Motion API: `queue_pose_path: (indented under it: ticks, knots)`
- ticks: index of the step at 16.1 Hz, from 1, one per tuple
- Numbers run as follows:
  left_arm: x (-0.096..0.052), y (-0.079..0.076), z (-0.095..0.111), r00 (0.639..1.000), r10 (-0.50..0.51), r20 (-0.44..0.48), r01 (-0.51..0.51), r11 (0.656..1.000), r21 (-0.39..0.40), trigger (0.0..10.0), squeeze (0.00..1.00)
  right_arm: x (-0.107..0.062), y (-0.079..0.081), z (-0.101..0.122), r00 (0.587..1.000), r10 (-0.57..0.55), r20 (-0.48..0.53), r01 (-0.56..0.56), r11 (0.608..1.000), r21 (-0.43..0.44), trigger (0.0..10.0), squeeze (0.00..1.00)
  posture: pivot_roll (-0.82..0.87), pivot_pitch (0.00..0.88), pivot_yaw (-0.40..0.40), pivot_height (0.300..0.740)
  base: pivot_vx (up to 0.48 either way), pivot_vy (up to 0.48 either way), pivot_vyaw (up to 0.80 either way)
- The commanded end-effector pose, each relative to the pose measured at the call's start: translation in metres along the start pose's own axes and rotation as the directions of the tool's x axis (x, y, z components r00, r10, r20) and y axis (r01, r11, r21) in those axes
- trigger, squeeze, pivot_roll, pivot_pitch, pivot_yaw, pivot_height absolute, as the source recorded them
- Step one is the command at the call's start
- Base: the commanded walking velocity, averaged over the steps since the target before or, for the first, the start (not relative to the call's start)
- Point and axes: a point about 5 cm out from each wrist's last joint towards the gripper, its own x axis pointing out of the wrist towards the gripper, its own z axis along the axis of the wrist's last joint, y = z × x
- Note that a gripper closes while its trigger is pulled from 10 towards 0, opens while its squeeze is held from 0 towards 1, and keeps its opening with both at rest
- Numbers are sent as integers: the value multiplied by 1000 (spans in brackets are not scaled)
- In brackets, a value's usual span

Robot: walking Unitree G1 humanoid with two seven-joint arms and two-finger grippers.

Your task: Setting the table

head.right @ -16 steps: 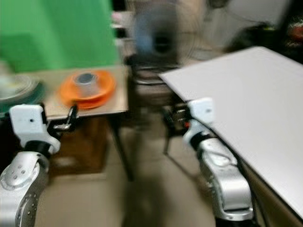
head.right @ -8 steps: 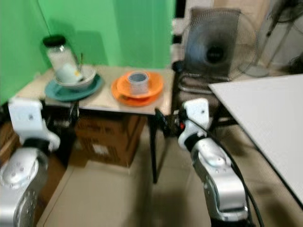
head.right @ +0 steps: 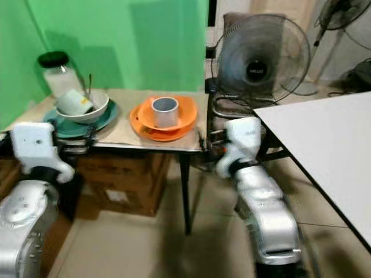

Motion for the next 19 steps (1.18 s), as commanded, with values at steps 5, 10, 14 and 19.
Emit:
queue_pose_path:
  ticks: [5,10,14,19]
  knots:
    - [0,-11,1,1000,-28,6,28,999,-17,10000,0,-1,-14,9,999,-39,31,40,998,-56,10000,0,-63,0,3,740,325,0,0]
    - [-5,-7,-1,999,-45,-15,45,999,11,10000,0,1,-9,8,999,-25,45,27,999,-42,10000,0,-16,0,47,740,322,0,0]
    - [-4,-7,1,998,-62,-8,62,998,25,10000,0,3,-6,5,997,66,43,-62,994,-92,10000,0,-8,0,41,740,321,0,0]
    - [-10,-12,-4,993,-109,-34,110,993,37,10000,0,3,-7,6,994,92,53,-85,990,-114,10000,0,-13,0,53,740,322,0,261]
